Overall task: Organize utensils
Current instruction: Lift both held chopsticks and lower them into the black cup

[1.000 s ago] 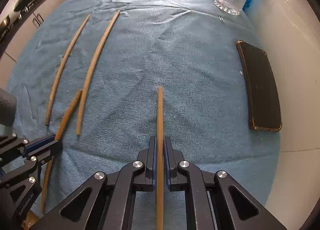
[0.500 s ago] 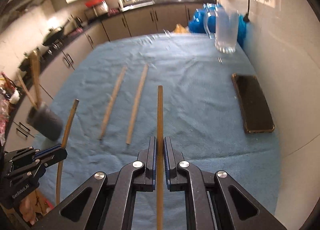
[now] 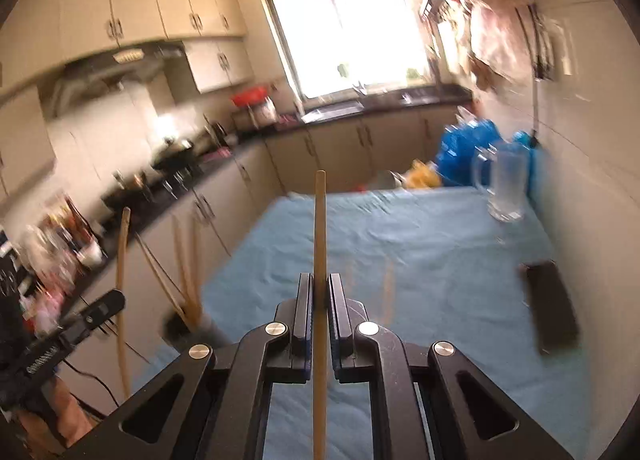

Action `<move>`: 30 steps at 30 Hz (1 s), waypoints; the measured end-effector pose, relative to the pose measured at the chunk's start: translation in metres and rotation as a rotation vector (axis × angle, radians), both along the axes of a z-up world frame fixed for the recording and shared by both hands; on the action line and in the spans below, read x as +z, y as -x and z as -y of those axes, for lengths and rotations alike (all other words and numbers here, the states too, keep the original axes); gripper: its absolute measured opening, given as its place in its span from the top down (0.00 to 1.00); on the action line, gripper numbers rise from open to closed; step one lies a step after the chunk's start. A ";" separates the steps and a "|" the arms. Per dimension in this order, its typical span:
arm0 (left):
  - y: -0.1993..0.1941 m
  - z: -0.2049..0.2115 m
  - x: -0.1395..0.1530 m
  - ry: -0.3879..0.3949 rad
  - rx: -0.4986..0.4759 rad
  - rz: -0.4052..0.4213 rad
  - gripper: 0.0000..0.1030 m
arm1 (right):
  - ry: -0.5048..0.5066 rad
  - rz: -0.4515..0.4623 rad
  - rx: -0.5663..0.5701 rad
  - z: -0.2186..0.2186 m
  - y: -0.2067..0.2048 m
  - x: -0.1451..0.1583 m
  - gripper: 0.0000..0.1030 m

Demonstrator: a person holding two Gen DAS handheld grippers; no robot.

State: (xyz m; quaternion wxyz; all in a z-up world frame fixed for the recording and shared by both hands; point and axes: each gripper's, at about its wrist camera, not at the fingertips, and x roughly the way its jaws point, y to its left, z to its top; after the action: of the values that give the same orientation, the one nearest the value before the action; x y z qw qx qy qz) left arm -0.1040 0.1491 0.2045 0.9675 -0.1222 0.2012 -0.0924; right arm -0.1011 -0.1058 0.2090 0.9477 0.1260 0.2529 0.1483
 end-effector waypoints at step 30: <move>-0.106 -0.072 -0.043 0.028 0.276 0.088 0.93 | -0.069 0.147 0.084 -0.161 -0.112 -0.035 0.92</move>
State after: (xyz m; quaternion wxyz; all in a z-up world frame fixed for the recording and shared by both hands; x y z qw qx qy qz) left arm 0.0019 0.2209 0.1614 0.9771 -0.1578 0.1388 0.0333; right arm 0.0111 0.0553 0.1738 0.9517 0.1366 0.1826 0.2056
